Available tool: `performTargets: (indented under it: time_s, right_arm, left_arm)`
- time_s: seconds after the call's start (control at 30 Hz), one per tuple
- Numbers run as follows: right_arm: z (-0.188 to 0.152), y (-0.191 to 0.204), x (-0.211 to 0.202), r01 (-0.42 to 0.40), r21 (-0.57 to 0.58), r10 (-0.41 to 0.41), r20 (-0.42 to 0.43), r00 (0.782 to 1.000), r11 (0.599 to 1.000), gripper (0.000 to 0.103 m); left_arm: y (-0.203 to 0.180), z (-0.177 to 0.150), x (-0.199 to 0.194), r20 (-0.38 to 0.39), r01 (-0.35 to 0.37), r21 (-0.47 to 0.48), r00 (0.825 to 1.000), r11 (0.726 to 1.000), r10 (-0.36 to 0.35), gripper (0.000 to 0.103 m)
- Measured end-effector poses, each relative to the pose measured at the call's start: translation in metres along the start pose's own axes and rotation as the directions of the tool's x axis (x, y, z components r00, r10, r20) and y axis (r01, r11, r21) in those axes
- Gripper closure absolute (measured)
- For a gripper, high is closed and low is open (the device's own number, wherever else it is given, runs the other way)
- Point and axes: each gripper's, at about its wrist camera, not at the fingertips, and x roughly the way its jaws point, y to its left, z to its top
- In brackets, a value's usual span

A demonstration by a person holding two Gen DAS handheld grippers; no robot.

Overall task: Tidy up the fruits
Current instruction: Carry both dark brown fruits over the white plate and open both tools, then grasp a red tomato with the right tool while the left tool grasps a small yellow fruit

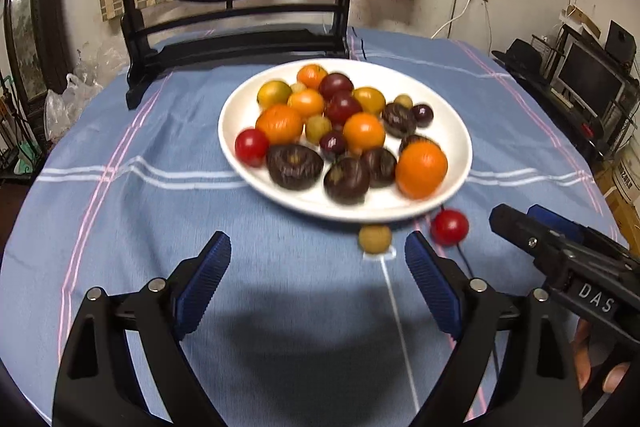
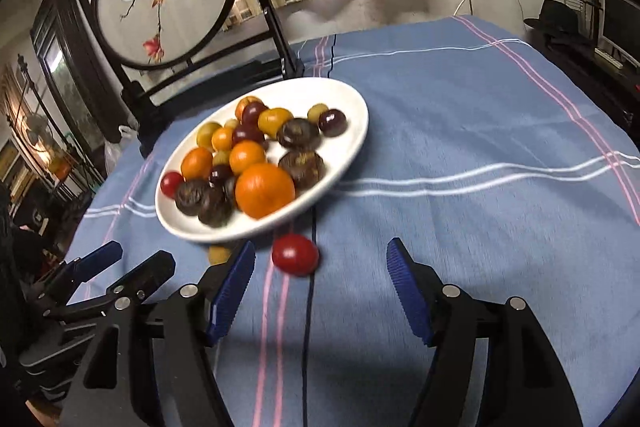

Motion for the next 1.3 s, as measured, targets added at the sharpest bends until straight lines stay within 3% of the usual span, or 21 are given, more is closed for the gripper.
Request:
performTargets:
  time_s: [0.27, 0.73, 0.77, 0.9, 1.3]
  right_arm:
    - [-0.013, 0.009, 0.005, 0.055, -0.073, -0.057, -0.021, 0.998, 0.996, 0.034]
    - [-0.008, 0.036, 0.048, 0.093, -0.218, -0.125, -0.137, 0.983, 0.971, 0.034]
    - [-0.007, 0.038, 0.051, 0.097, -0.229, -0.131, -0.140, 0.981, 0.969, 0.035]
    - [-0.004, 0.043, 0.058, 0.124, -0.248, -0.159, -0.126, 0.979, 0.961, 0.070]
    - [-0.008, 0.025, 0.027, 0.038, -0.126, -0.053, -0.121, 0.991, 0.991, 0.071]
  left_arm:
    - [0.010, -0.016, 0.006, -0.002, -0.012, 0.000, 1.000, 1.000, 0.012, 0.016]
    - [0.018, -0.018, 0.020, -0.065, -0.017, -0.014, 0.998, 1.000, 0.016, 0.016]
    - [0.018, -0.018, 0.020, -0.068, -0.013, -0.017, 0.998, 1.000, 0.012, 0.016]
    - [0.019, -0.017, 0.020, -0.067, -0.017, -0.023, 0.998, 1.000, 0.015, 0.016]
    - [0.015, -0.020, 0.023, -0.082, -0.001, -0.013, 0.997, 1.000, 0.000, 0.016]
